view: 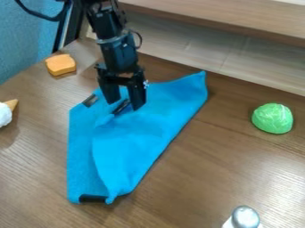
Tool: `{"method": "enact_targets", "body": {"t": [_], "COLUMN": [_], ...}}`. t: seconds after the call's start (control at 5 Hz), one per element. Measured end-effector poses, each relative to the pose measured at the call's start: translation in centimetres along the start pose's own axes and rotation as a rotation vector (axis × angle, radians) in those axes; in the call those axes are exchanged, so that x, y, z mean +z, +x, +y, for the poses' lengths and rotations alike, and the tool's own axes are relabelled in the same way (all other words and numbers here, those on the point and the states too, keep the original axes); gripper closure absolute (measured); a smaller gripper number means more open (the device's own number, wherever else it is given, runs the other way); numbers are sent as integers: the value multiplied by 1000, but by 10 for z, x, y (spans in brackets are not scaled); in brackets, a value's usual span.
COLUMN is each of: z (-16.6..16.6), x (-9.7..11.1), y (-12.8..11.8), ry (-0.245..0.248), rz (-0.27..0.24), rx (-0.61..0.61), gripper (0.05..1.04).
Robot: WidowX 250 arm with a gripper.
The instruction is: Fold the cloth from right to left
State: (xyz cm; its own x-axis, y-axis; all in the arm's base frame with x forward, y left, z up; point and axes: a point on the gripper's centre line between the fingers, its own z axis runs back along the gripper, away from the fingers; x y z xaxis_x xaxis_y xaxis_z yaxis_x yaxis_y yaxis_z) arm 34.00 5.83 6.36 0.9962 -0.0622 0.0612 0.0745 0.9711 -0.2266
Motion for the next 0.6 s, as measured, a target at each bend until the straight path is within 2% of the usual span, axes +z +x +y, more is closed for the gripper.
{"method": "enact_targets", "body": {"t": [0.2,0.6], "z": [-18,-55], "x": [22,51], "y": [6,7], "ry": [2,41], "rz": [-63,-100], "rx": [-19,-79], "gripper": [83,83]}}
